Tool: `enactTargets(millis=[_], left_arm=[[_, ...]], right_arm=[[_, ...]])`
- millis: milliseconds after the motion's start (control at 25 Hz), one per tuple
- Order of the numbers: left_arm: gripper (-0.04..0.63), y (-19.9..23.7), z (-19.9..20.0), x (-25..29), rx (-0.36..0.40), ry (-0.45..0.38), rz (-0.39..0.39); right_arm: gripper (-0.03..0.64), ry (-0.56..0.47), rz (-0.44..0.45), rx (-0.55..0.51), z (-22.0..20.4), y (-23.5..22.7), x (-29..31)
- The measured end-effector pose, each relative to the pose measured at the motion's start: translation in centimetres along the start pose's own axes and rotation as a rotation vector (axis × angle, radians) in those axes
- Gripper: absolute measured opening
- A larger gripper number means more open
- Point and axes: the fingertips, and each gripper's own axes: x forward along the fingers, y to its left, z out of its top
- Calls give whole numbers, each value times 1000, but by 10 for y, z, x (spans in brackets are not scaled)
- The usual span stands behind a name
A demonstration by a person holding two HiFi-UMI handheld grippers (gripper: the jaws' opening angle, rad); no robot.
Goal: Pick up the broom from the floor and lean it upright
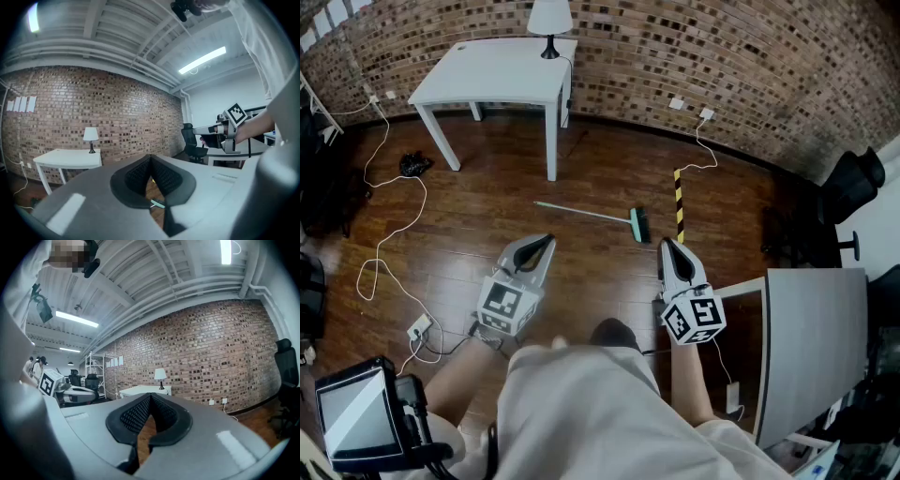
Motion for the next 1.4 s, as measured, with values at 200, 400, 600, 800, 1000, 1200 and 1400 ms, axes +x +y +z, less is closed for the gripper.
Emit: enactTargets(millis=[200,400,600,800,1000,1200,1400], left_arm=[[1,8,9,5,-38,-45,57],[2,37,5,29,-68,-14,79],[2,78,-6,81,-91,29,128],[2,113,6,145,-40,40,161],[2,153,23,222,-37,52,226],[2,178,36,278,-37,73,250],[1,198,32,310,-44,88,230]], right_arm=[[14,-3,-34,7,-8,-6,-4],[14,6,-48,21,-9,-33,32],[14,19,-23,22,-13,-78,94],[14,33,42,10,-6,-121,169],[14,33,79,22,16,-180,239],[14,31,87,49,33,-231,291],[14,42,102,39,42,-246,330]])
